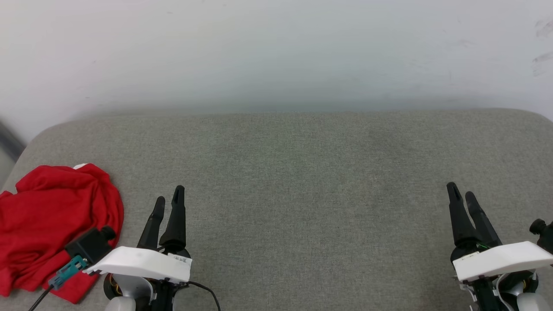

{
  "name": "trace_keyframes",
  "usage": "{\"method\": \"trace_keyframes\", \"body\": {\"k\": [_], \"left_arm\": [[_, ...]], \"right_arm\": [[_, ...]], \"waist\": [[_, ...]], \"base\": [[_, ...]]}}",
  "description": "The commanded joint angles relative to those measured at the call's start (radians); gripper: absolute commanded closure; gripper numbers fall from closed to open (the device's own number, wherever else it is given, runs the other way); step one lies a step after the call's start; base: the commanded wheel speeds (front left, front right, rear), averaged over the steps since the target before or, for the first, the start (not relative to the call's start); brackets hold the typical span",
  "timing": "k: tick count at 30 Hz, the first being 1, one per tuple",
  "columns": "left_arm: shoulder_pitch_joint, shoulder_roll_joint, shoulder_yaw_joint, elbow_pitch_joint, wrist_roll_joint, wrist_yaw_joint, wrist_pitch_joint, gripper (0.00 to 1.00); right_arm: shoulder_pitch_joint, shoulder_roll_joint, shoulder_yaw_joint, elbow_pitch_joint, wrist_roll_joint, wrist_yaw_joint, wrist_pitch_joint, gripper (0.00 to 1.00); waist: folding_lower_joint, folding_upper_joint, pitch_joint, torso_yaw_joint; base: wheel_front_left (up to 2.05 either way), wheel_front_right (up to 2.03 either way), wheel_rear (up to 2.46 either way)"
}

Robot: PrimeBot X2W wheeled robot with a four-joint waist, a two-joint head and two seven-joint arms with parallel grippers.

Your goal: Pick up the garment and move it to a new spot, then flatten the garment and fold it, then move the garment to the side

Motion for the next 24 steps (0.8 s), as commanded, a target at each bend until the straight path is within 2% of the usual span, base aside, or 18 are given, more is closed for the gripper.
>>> {"method": "trace_keyframes", "body": {"k": [1,24], "left_arm": [[-0.020,0.006,-0.004,-0.019,0.048,0.004,-0.013,0.00],[-0.025,0.013,-0.034,-0.027,0.339,0.015,-0.077,0.00]], "right_arm": [[-0.002,-0.007,0.003,-0.019,-0.048,0.000,-0.005,0.00],[0.006,-0.002,0.019,-0.049,-0.341,0.000,-0.017,0.00]], "waist": [[0.0000,0.0000,0.000,0.001],[0.0000,0.0000,0.003,0.003]], "base": [[0.00,0.00,0.00],[0.00,0.00,0.00]]}}
